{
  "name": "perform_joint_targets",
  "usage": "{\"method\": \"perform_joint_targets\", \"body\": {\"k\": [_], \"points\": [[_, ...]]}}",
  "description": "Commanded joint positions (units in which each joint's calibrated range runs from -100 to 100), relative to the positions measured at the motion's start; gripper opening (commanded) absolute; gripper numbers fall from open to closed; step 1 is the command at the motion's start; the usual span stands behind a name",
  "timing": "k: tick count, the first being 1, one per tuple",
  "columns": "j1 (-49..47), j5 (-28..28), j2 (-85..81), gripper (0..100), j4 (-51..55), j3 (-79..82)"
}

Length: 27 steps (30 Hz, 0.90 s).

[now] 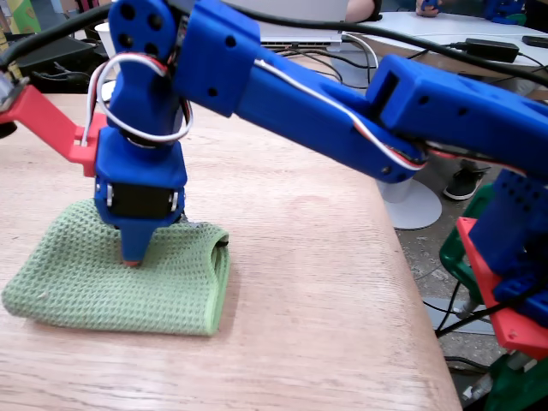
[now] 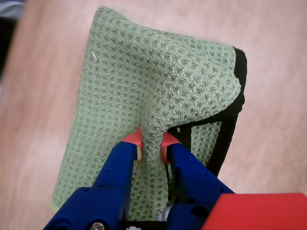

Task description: Clean the table

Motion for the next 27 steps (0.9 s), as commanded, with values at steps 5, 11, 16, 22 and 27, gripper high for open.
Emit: {"method": "perform_joint_targets", "body": {"k": [5, 11, 16, 22, 27], "points": [[25.19, 4.35, 0.06, 0, 1.05, -0.52], [52.94, 10.16, 0.06, 0, -0.27, -0.61], [61.74, 11.09, 1.60, 0, -0.27, -0.71], [64.78, 10.50, -3.80, 0, 0.96, 0.52], [65.63, 10.40, -19.75, 0, 1.05, 9.68]]}}
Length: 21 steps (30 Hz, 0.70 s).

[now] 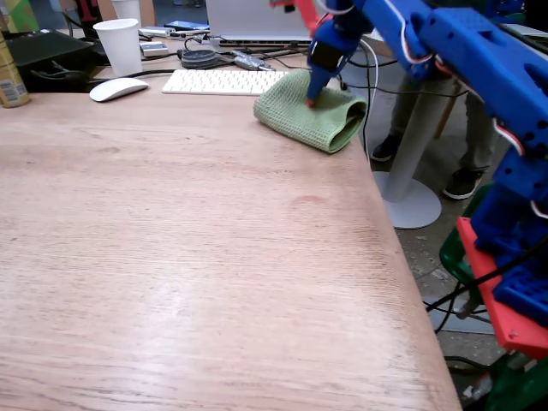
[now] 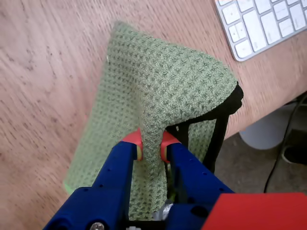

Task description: Clean the table

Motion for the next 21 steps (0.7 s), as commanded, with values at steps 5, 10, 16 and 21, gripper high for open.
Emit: {"method": "perform_joint_targets", "body": {"k": [5, 10, 16, 21], "points": [[-2.23, -0.15, -40.52, 0, -1.43, 44.84], [-16.28, -0.20, -67.37, 0, -1.43, 70.80], [-44.54, -6.50, -88.46, 0, -1.51, 91.94], [-69.07, -6.94, -102.10, 0, -1.67, 107.51]]}}
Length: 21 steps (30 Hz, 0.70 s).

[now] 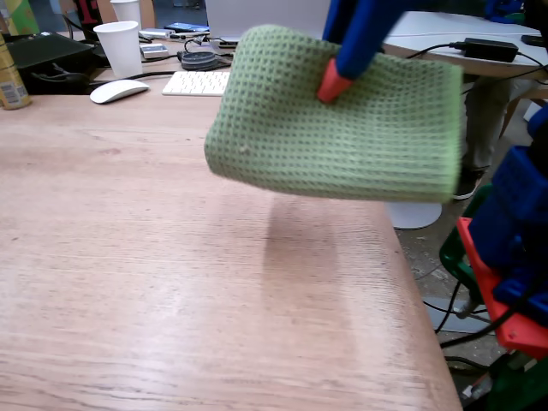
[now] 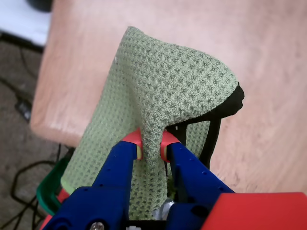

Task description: Clean the table

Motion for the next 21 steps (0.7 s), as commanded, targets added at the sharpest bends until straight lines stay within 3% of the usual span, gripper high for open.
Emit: {"method": "perform_joint_targets", "body": {"k": [1, 10, 17, 21], "points": [[-10.74, -0.20, -8.44, 0, -1.09, 7.17], [-11.75, -0.15, -8.27, 0, -33.36, 33.79], [-24.27, -0.20, -4.24, 0, -34.84, 42.47], [-24.78, -0.15, -3.30, 0, -35.00, 43.98]]}}
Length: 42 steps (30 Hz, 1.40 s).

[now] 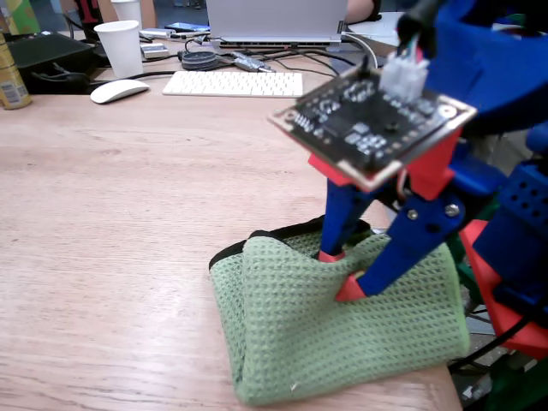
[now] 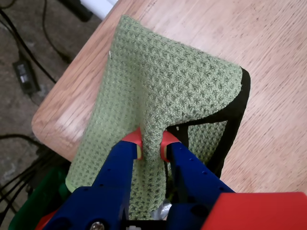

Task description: Clean the table

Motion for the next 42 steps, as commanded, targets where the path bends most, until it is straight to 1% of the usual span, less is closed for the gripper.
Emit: {"method": "perform_joint_targets", "body": {"k": [1, 3, 5, 8, 9, 13, 15, 18, 19, 21, 24, 26, 27, 28, 31, 33, 34, 37, 39, 42], "points": [[-0.73, 0.15, 1.11, 0, -1.95, -0.02], [-0.73, 0.10, 5.57, 1, -8.10, -0.02], [-0.22, 0.05, 6.94, 6, -12.13, 0.07], [1.30, 0.05, 6.94, 22, -12.54, 1.96], [1.30, 0.05, 6.85, 25, -12.54, 4.13], [1.47, 0.05, 3.59, 35, -11.55, 7.72], [1.64, 0.10, -3.53, 36, -11.47, 7.72], [2.32, 0.10, -14.25, 35, -11.47, 7.72], [4.85, 0.10, -17.33, 35, -11.47, 7.53], [11.28, 0.10, -22.82, 35, -11.63, 6.78], [26.85, 0.10, -33.11, 35, -12.54, 6.87], [31.42, -0.63, -38.60, 34, -12.45, 8.57], [32.26, -2.74, -40.58, 31, -12.54, 9.89], [32.43, -6.01, -42.72, 24, -12.54, 11.12], [32.43, -16.80, -47.69, 1, -12.29, 14.23], [31.59, -21.93, -50.87, 0, -11.55, 20.08], [31.76, -23.20, -52.93, 0, -11.63, 24.52], [32.26, -23.20, -60.64, 0, -12.29, 37.07], [32.26, -23.20, -61.93, 0, -12.45, 43.21], [32.43, -23.25, -61.93, 0, -12.13, 44.34]]}}
